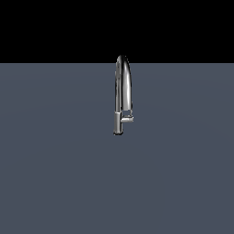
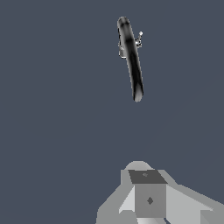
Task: Turn on the faucet by rotating a designated handle.
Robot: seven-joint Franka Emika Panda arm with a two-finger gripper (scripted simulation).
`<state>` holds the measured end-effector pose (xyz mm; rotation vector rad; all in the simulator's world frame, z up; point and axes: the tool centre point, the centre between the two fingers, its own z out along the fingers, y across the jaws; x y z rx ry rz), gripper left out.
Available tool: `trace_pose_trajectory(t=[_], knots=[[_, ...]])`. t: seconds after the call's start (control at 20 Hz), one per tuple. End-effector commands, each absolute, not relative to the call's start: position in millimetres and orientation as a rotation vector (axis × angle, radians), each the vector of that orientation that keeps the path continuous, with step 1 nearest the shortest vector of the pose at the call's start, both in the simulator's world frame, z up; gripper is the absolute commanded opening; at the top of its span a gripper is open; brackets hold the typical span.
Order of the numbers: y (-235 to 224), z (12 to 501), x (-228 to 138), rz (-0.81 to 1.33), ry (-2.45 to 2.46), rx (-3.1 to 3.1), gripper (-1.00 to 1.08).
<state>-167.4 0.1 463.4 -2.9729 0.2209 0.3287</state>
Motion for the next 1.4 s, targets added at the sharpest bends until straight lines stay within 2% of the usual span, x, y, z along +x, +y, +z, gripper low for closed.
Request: trace_pose_trajectory(t=[0.0, 1.35], knots=[[-1, 458, -153, 0.376, 0.268, -2.931, -1.00], [-31, 363, -15, 0.844, 0.717, -2.361, -1.00]])
